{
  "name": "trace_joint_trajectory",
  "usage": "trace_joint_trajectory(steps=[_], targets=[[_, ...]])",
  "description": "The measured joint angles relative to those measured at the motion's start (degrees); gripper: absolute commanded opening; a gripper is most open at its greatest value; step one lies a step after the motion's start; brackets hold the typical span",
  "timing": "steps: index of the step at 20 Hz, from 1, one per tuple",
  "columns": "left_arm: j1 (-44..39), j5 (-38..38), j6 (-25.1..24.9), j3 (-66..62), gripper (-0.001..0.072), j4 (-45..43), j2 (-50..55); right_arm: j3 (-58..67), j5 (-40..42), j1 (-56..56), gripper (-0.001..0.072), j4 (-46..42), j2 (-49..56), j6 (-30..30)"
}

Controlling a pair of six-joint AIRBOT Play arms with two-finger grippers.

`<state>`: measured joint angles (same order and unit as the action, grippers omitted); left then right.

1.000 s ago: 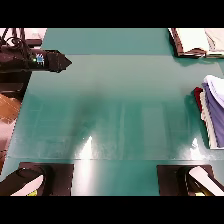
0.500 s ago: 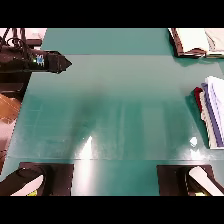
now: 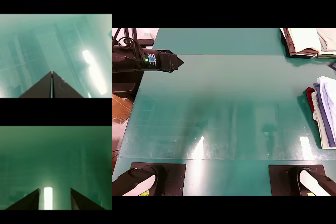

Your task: Fold the shirts.

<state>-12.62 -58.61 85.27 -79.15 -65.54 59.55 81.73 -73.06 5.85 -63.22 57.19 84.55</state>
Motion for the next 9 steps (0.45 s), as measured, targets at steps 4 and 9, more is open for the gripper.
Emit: trace_joint_trajectory(steps=[4,9], targets=[[0.0,1.5,0.2,0.0,0.0024,0.0,0.0,0.7,4.3,-12.4,0.002,1.2,0.0,-0.8],[0.0,3.6,0.2,0.0,0.0024,0.0,0.0,0.9,5.4,-17.9,0.002,1.5,0.0,-1.3]])
